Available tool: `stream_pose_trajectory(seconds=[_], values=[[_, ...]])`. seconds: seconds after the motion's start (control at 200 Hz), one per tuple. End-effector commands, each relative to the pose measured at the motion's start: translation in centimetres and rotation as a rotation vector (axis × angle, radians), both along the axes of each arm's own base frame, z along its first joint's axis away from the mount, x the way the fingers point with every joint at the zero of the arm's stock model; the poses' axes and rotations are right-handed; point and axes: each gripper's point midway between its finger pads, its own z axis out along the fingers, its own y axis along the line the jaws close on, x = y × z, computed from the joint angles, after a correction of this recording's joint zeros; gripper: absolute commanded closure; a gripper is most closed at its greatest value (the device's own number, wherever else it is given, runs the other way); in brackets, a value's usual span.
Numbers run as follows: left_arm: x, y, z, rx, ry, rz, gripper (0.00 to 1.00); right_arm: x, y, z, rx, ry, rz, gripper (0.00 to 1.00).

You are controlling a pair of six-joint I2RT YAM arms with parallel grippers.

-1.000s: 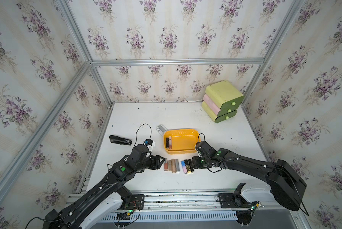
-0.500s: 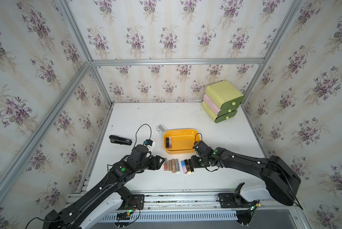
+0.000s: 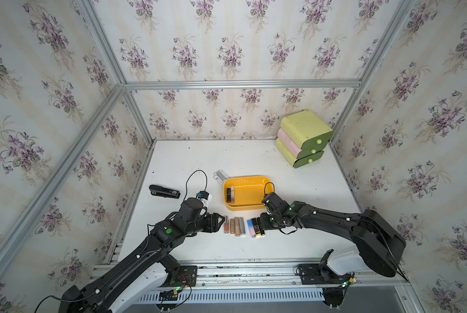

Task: Put the lipstick into the storage box
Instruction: Pick up the lipstick at the center of the board.

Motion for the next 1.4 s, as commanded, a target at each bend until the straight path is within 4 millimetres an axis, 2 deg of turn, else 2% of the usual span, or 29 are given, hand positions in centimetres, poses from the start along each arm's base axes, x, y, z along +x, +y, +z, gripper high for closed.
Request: stream_pose_trajectory(seconds=[0.0,0.285,0.764,0.924,1.029,1.194,1.394], values=[[0.2,-0.2,0.1,-0.002,-0.011,-0.006,0.33,0.3,0.3,0.1,0.001,-0.012,0.011,0.57],[0.1,0.0,0.0,-0.002,-0.011,-0.001,0.32,0.4,0.3,-0.3,-0.009,-0.011,0.019,0.57],[0.3,-0.6,0.2,-0.026,-0.007,-0.014,0.32,0.2,-2.1,-1.5,-0.147,-0.028,0.015,0.60],[0.4,-1.2,0.1,-0.041,0.003,-0.025,0.31,0.0,-2.3,-1.9,-0.156,-0.022,0.017,0.61],[0.4,-1.3,0.1,-0.047,0.009,-0.028,0.30,0.0,-2.2,-2.1,-0.157,-0.019,0.019,0.64],[0.4,-1.4,0.3,-0.053,0.008,-0.032,0.29,0.2,-2.0,-1.9,-0.157,-0.023,0.019,0.75],[0.5,-1.7,0.5,-0.057,0.008,-0.041,0.28,0.6,-1.8,-1.0,-0.150,-0.039,0.017,0.78]])
